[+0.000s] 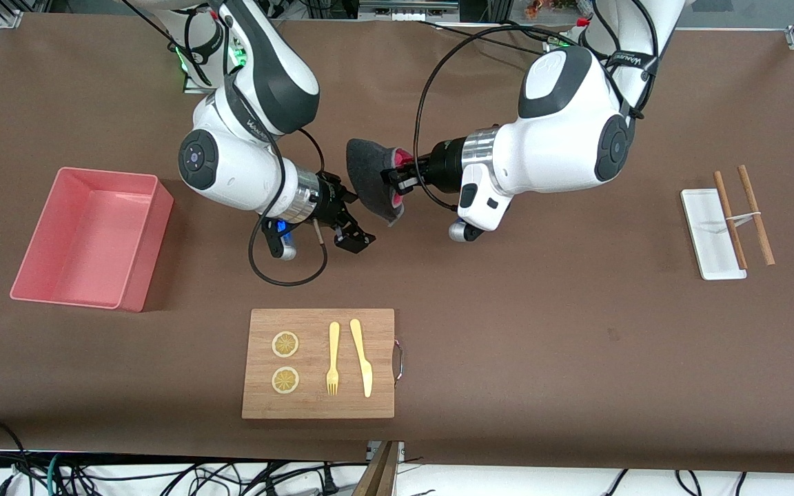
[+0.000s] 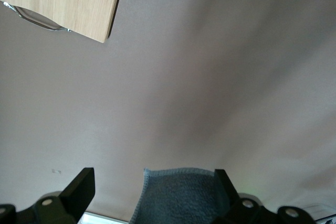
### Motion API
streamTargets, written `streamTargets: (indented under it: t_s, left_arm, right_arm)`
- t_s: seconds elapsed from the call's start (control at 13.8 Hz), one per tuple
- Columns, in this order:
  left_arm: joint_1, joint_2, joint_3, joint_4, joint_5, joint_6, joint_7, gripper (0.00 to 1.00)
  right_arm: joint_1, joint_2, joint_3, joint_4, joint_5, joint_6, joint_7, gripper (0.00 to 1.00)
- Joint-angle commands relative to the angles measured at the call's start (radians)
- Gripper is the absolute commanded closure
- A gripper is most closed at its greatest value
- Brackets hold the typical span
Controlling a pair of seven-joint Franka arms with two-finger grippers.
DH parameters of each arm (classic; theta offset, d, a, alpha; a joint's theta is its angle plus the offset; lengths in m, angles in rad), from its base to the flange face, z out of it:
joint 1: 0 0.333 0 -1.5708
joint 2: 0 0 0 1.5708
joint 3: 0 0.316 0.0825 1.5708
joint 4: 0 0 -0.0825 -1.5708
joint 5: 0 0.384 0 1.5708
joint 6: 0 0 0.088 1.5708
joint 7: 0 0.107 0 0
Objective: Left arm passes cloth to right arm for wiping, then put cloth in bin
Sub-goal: 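Grasp the hanging cloth with the right gripper beside the left gripper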
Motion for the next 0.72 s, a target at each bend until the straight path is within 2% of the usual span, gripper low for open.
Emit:
streamTargets:
  t_s: [0.0, 0.14, 0.51, 0.65]
  left_arm:
    - [-0.011, 0.005, 0.012, 0.02, -0.035, 0.011, -0.019, 1.0]
    - [-0.01, 0.005, 0.012, 0.02, -0.035, 0.022, -0.031, 1.0]
    - [0.032, 0.007, 0.017, 0.021, -0.058, 0.025, -0.014, 0.99]
    - [0.032, 0.007, 0.017, 0.021, -0.058, 0.025, -0.014, 0.99]
  right_arm:
    - [-0.007, 0.007, -0.004, 0.017, 0.016, -0.033, -0.023, 0.0]
    - [-0.012, 0.001, -0.009, 0.018, 0.016, -0.072, -0.037, 0.0]
    - [-0.041, -0.019, -0.012, 0.017, 0.033, -0.281, -0.107, 0.0]
    - [-0.042, -0.029, -0.012, 0.002, 0.056, -0.286, -0.097, 0.0]
